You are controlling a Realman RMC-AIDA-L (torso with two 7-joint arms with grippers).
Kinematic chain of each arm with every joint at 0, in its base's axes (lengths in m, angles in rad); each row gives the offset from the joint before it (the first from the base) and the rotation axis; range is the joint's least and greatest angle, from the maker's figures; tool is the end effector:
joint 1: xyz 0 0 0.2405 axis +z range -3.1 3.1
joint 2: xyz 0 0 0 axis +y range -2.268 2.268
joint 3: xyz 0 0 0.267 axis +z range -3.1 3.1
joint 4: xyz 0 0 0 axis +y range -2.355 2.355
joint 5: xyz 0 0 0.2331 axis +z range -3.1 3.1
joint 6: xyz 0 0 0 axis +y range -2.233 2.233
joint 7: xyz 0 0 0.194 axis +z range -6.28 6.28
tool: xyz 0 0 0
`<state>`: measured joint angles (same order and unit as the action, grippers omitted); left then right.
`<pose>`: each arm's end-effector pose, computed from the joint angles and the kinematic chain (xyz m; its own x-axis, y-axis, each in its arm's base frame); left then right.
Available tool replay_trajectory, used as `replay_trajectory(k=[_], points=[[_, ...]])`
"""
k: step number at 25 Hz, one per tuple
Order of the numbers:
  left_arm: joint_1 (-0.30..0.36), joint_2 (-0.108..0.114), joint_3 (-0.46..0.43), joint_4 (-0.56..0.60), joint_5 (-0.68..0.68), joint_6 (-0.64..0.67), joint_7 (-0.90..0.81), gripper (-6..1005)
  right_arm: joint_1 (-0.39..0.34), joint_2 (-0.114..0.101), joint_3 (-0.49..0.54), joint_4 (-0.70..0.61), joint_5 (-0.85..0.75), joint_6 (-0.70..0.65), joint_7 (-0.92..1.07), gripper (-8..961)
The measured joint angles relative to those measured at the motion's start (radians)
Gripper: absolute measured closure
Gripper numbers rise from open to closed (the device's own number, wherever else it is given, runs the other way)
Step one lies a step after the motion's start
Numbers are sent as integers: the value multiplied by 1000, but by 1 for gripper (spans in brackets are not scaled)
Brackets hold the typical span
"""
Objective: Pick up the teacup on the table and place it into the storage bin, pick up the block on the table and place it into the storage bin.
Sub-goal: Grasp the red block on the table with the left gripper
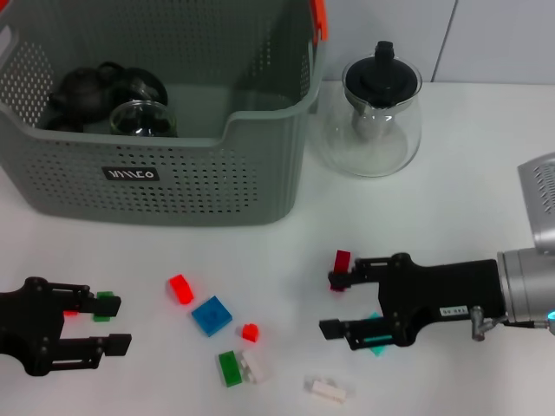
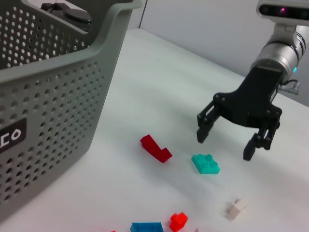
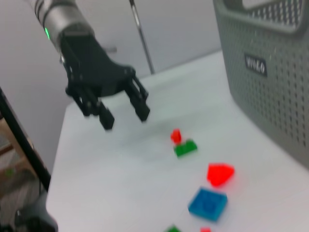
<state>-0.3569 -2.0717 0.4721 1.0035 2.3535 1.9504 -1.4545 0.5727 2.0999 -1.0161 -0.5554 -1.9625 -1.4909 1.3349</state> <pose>-0.3292 0.2770 0.0211 0.8288 0.4752 0.2954 0.5186 -0.8506 -0.0868 0.2435 0.3382 -0.1206 0.8862 -0.3140 -0.3407 -0.3215 -0.9462 0.0359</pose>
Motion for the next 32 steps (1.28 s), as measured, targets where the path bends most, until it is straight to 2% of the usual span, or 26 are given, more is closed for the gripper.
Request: replay_trajectory(k=[7,11,15,19,25,28,32], points=[[-3,-1,-27,-78,-17,-9,71,426,-19,-3,5,53,162,-133,-159,162],[16,-5,-97,-138,-25,-23,186,426,-25,-2,3,65,176,-122,-186,162],[57,-12,-167,-122,-22,-106,240,425,-25,-2,0,75,172,-93,-184,162],[88,-21,-272,-143,-31,-146,312,425,-26,-1,5,94,174,-69,-191,162],[153,-84,-627,-348,-76,-202,710,424,-16,0,1,124,177,-38,-193,162],[177,-95,-700,-436,-76,-242,796,423,-16,0,4,127,180,-38,-193,163],[195,-98,-746,-526,-76,-292,852,425,-17,0,7,127,182,-38,-194,163]])
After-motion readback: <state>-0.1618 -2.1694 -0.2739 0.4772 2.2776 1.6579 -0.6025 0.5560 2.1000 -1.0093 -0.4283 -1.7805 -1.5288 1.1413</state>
